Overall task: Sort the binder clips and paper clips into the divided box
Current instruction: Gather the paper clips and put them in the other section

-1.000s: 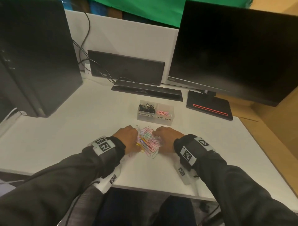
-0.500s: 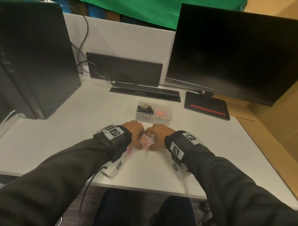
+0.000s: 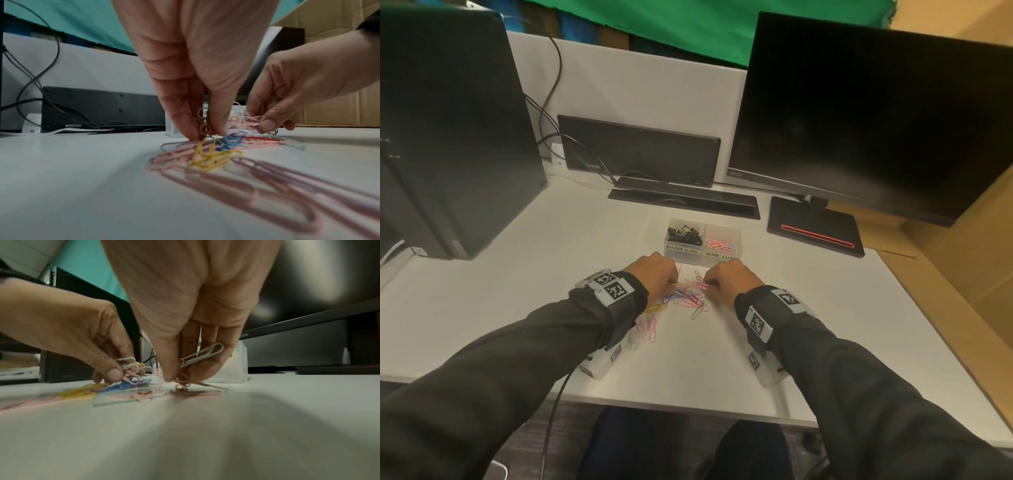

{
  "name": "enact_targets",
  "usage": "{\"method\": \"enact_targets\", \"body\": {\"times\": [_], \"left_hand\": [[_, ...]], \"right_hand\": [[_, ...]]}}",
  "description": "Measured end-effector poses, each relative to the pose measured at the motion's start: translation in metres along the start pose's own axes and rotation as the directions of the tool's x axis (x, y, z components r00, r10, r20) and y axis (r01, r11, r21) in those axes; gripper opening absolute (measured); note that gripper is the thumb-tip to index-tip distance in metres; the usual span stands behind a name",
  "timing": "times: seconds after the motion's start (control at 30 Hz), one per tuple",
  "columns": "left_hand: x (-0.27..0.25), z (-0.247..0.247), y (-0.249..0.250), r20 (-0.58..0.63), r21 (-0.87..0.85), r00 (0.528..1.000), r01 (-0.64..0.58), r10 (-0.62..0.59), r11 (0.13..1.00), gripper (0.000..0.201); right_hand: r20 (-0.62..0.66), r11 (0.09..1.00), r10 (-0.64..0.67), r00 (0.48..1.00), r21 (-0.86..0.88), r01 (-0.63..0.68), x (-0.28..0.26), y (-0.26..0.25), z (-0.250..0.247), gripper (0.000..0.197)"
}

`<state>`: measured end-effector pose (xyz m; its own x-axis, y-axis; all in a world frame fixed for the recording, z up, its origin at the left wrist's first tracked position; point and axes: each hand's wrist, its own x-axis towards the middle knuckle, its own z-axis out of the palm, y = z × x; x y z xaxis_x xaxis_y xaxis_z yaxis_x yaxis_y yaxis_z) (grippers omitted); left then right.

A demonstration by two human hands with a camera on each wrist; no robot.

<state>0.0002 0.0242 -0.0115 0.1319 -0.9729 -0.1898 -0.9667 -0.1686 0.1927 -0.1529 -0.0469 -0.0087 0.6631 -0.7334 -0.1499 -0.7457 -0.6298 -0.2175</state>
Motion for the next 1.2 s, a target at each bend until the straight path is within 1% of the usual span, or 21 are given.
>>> {"method": "enact_targets", "body": {"times": [0.1,0.17,0.27,0.37,0.47,0.53,0.6,0.7,0.77,0.83,0.87,0.93,1.0,1.03,1.07,1.1,1.2], "left_hand": [[0.002,-0.003,0.001,-0.024,0.012,1.000,-0.012,0.012,1.000,0.023],[0.001,-0.010,0.004,-0.033,-0.013,0.999,-0.013,0.013,1.000,0.022],[0.006,-0.029,0.013,-0.095,-0.049,0.995,-0.029,0.025,0.998,0.024],[0.025,-0.053,0.029,-0.159,-0.032,0.987,-0.030,0.025,0.999,0.022],[0.055,-0.072,0.051,-0.175,-0.001,0.984,-0.017,0.017,1.000,0.019],[0.073,-0.076,0.068,-0.150,0.013,0.989,0.002,0.000,1.000,0.023],[0.087,-0.070,0.082,-0.085,0.050,0.996,0.003,0.001,0.999,0.031],[0.099,-0.055,0.088,-0.011,0.105,1.000,0.004,-0.003,0.994,0.036],[0.104,-0.051,0.087,0.020,0.094,1.000,0.019,-0.021,0.995,0.039],[0.102,-0.054,0.083,0.026,0.065,0.999,0.029,-0.030,0.998,0.040],[0.098,-0.056,0.078,0.001,0.046,1.000,0.029,-0.029,0.999,0.040],[0.085,-0.062,0.067,-0.088,0.000,0.996,0.027,-0.027,1.000,0.042],[0.064,-0.065,0.054,-0.180,-0.032,0.983,0.018,-0.024,0.999,0.040],[0.051,-0.065,0.047,-0.205,-0.025,0.979,0.010,-0.015,1.000,0.036],[0.038,-0.063,0.039,-0.202,0.000,0.979,0.007,-0.007,1.000,0.034],[0.023,-0.062,0.032,-0.170,0.031,0.985,0.010,-0.005,0.999,0.034],[-0.016,-0.051,0.011,0.033,0.152,0.999,0.034,-0.039,0.988,0.047]], "right_hand": [[-0.052,0.994,0.028,0.998,0.109,-0.023,-0.008,0.007,-0.009,0.019],[-0.093,0.986,0.056,0.994,0.163,-0.040,-0.013,0.013,-0.014,0.023],[-0.129,0.969,0.105,0.986,0.235,-0.072,-0.020,0.023,-0.022,0.028],[-0.151,0.953,0.140,0.979,0.289,-0.092,-0.026,0.034,-0.026,0.029],[-0.174,0.940,0.163,0.971,0.325,-0.100,-0.033,0.045,-0.028,0.025],[-0.195,0.933,0.191,0.962,0.340,-0.117,-0.036,0.052,-0.028,0.021],[-0.217,0.923,0.219,0.951,0.361,-0.130,-0.039,0.060,-0.030,0.018],[-0.239,0.909,0.239,0.941,0.395,-0.130,-0.042,0.067,-0.034,0.019],[-0.260,0.902,0.250,0.933,0.413,-0.126,-0.040,0.069,-0.040,0.022],[-0.281,0.891,0.256,0.925,0.441,-0.113,-0.035,0.068,-0.047,0.023],[-0.288,0.889,0.248,0.925,0.447,-0.100,-0.030,0.065,-0.051,0.023],[-0.297,0.890,0.228,0.927,0.449,-0.074,-0.016,0.058,-0.058,0.022],[-0.297,0.900,0.214,0.931,0.431,-0.069,0.005,0.050,-0.063,0.023],[-0.284,0.912,0.209,0.936,0.403,-0.082,0.019,0.047,-0.063,0.025],[-0.257,0.929,0.203,0.945,0.356,-0.102,0.033,0.042,-0.063,0.025],[-0.214,0.948,0.197,0.957,0.291,-0.130,0.046,0.038,-0.061,0.026],[-0.076,0.980,0.184,0.980,0.085,-0.178,0.068,0.023,-0.056,0.030]]}}
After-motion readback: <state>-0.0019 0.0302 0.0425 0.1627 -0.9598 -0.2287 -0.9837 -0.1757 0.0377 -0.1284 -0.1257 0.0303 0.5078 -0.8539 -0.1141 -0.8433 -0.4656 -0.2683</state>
